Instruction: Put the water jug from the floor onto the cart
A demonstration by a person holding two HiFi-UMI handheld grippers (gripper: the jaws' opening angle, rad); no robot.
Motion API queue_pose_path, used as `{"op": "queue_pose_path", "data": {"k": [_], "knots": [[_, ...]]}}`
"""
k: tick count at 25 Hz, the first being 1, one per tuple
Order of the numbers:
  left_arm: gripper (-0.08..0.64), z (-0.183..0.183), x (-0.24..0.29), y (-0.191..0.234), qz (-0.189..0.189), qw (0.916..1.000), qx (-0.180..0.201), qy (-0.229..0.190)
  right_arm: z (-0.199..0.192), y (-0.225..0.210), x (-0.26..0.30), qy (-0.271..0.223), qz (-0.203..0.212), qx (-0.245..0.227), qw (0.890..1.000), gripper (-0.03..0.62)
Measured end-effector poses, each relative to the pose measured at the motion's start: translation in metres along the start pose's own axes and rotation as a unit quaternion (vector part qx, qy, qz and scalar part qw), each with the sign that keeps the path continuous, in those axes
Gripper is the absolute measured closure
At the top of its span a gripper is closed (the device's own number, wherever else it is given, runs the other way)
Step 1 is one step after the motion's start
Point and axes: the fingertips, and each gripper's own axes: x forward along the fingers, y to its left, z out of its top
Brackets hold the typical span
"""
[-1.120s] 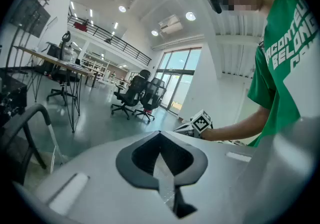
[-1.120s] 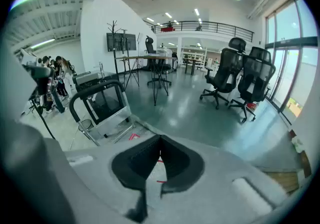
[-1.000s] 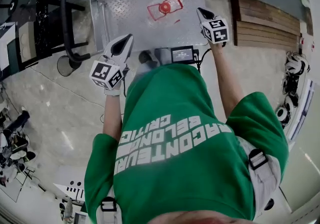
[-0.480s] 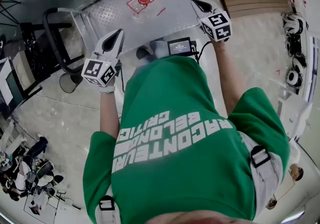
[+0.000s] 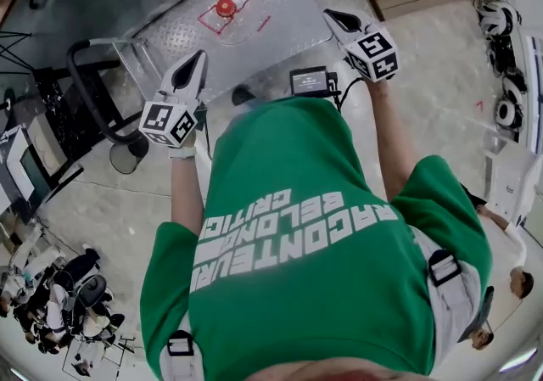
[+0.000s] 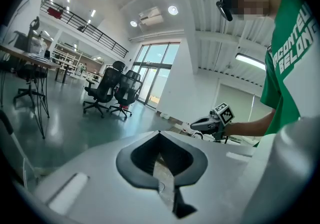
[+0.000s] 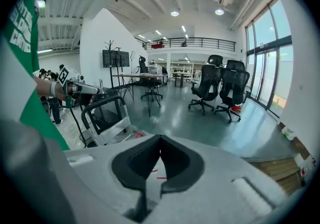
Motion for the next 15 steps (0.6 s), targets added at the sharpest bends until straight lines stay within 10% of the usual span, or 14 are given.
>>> {"op": "queue_pose_path", "data": {"k": [15], "knots": [[0.549,-0.001,0.087,-0.058,0.009,0.9998,-0.014,-0.007,-0.024,-0.057,-0.036,-0.023,0.046,-0.007,0.999,0.6]]}}
